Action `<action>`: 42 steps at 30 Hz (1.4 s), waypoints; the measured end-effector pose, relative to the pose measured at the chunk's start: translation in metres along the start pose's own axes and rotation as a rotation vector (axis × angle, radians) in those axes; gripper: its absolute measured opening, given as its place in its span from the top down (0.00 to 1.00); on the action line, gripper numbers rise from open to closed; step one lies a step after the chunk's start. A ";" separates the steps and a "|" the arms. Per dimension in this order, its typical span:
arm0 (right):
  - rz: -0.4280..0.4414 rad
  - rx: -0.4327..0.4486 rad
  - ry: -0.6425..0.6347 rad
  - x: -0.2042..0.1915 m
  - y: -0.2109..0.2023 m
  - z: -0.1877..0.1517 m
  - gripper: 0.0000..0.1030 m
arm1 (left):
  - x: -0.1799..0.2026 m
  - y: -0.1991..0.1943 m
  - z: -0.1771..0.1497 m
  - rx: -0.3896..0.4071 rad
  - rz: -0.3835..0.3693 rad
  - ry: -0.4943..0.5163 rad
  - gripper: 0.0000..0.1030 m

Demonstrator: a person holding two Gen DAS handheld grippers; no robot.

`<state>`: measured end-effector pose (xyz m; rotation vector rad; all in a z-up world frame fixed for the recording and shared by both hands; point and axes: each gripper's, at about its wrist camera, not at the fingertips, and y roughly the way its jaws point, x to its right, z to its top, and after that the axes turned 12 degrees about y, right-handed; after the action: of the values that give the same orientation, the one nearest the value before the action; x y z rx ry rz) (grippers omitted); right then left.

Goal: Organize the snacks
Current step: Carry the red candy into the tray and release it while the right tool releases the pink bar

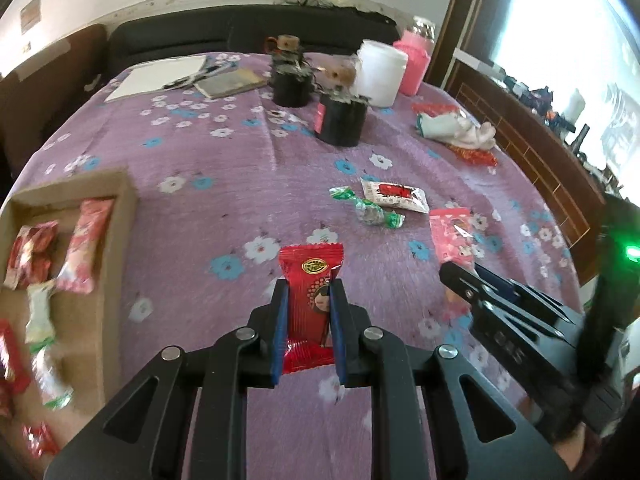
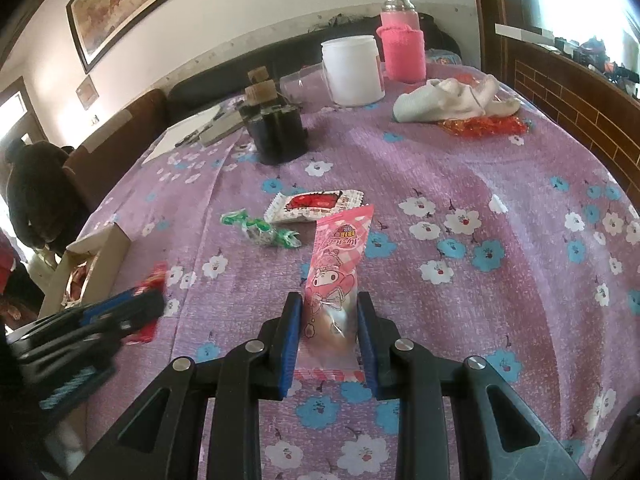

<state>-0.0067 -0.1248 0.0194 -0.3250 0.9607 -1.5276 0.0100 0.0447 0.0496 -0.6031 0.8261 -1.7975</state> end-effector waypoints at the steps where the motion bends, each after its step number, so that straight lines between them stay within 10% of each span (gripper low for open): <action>1: 0.000 0.002 -0.003 -0.001 0.000 -0.001 0.73 | -0.004 -0.007 -0.004 0.007 -0.001 -0.010 0.84; 15: 0.092 0.039 -0.115 -0.054 -0.027 -0.020 0.73 | -0.096 -0.095 -0.081 0.072 0.111 -0.199 0.84; 29: 0.366 -0.153 -0.334 -0.199 -0.038 -0.085 0.74 | -0.142 -0.090 -0.134 0.011 0.144 -0.291 0.84; 42: 0.339 -0.243 -0.418 -0.247 -0.002 -0.109 0.74 | -0.143 -0.082 -0.145 -0.023 0.132 -0.293 0.83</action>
<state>-0.0286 0.1437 0.0329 -0.5965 0.8171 -0.9839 -0.0939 0.2354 0.0167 -0.7868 0.6697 -1.5364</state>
